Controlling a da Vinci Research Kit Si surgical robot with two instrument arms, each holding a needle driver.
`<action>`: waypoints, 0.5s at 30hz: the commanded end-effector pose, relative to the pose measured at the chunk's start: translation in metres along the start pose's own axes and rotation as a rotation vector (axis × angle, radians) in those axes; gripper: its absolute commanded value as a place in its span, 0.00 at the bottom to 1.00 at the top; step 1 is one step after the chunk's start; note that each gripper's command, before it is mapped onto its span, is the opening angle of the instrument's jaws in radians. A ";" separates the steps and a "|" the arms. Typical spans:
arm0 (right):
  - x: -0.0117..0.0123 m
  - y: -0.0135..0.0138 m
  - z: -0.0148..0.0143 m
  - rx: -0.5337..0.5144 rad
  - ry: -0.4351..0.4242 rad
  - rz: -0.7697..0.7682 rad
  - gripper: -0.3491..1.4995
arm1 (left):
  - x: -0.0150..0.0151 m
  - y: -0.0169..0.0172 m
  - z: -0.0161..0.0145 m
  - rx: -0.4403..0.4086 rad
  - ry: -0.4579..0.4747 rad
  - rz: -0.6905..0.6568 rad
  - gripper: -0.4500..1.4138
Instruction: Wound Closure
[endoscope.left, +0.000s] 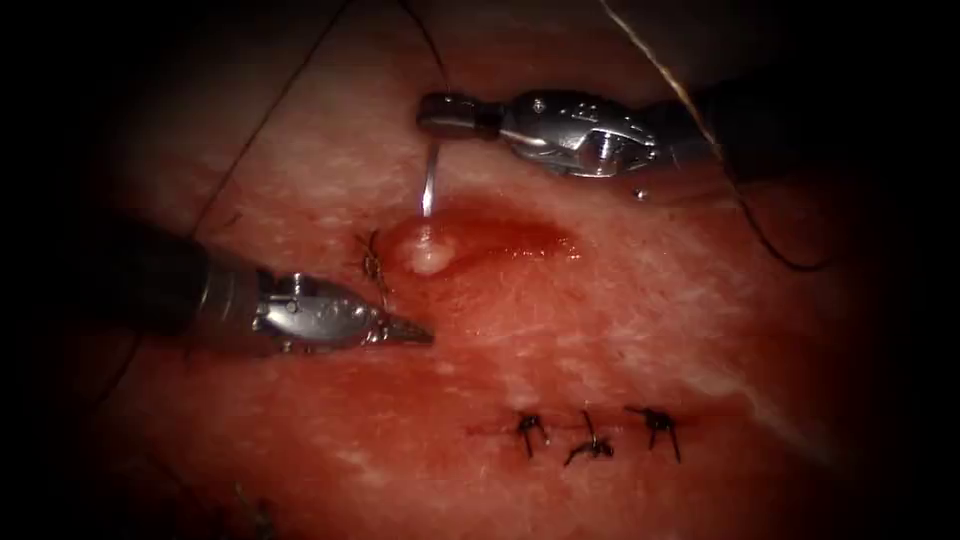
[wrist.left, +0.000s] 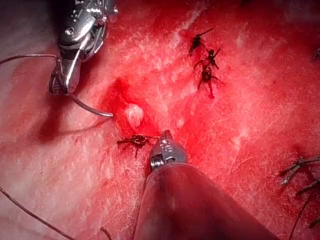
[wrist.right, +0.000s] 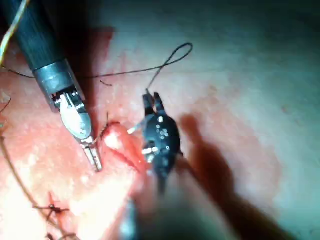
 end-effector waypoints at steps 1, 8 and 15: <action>-0.0007 -0.0007 0.0010 0.023 -0.010 0.020 0.00 | -0.0006 0.0005 0.0007 -0.003 -0.001 -0.001 0.00; -0.0018 -0.0020 0.0020 0.109 -0.033 0.146 0.00 | -0.0006 0.0005 0.0006 -0.004 -0.001 -0.001 0.00; -0.0028 -0.0035 0.0022 0.144 -0.106 0.274 0.00 | -0.0006 0.0005 0.0005 -0.004 -0.001 -0.001 0.00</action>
